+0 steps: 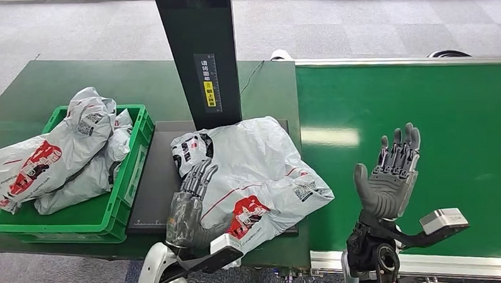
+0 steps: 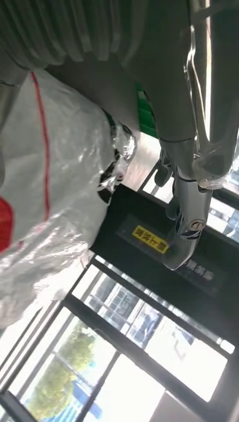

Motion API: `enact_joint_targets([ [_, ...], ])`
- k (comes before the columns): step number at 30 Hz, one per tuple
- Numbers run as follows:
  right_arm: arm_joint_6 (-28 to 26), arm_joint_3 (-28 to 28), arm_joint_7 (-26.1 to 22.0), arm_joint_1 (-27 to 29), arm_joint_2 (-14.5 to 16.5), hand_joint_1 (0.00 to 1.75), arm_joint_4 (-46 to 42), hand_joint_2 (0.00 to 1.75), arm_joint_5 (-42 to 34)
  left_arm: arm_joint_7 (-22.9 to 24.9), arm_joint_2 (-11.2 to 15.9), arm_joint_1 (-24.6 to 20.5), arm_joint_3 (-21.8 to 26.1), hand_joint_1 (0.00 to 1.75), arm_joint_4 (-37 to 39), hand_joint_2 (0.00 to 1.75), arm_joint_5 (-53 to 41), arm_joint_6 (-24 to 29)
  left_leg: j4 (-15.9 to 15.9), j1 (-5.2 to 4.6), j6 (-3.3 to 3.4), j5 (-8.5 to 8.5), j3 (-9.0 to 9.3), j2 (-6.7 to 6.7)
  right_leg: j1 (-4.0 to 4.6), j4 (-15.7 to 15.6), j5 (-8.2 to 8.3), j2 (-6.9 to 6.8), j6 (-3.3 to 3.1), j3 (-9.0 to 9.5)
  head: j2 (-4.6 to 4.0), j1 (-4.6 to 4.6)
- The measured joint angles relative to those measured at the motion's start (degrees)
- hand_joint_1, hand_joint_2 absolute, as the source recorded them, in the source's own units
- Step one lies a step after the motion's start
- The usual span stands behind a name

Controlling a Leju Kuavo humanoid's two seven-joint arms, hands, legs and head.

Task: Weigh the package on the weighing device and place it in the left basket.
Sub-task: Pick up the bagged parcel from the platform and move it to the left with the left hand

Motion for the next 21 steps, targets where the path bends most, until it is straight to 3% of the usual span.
enact_joint_targets([
  [8,0.2,-0.64,0.0,2.88,1.99,0.0,-2.02,1.75,-0.51,2.96,1.83,-1.51,-3.98,0.0,4.31,1.75,-2.93,-3.27,-0.01,0.0,0.01,0.01,0.0,0.0,0.0,0.0,-0.01,0.0,0.0,0.03,0.0,0.02],
  [16,1.51,-0.26,0.0,1.79,1.96,0.0,0.54,1.75,-1.49,3.03,2.37,-11.34,-4.29,0.0,16.87,1.75,-0.69,-3.7,0.0,0.0,0.03,0.09,0.05,-0.04,0.0,0.01,0.05,-0.01,0.0,0.11,0.0,0.01],
  [21,1.63,-0.25,0.0,1.53,1.91,0.0,1.7,1.75,-1.55,2.83,2.34,-14.38,-4.28,0.0,21.6,1.75,-0.32,-3.45,0.0,0.0,0.02,0.08,0.04,-0.03,0.0,0.01,0.04,-0.01,-0.01,0.08,0.0,0.0],
])
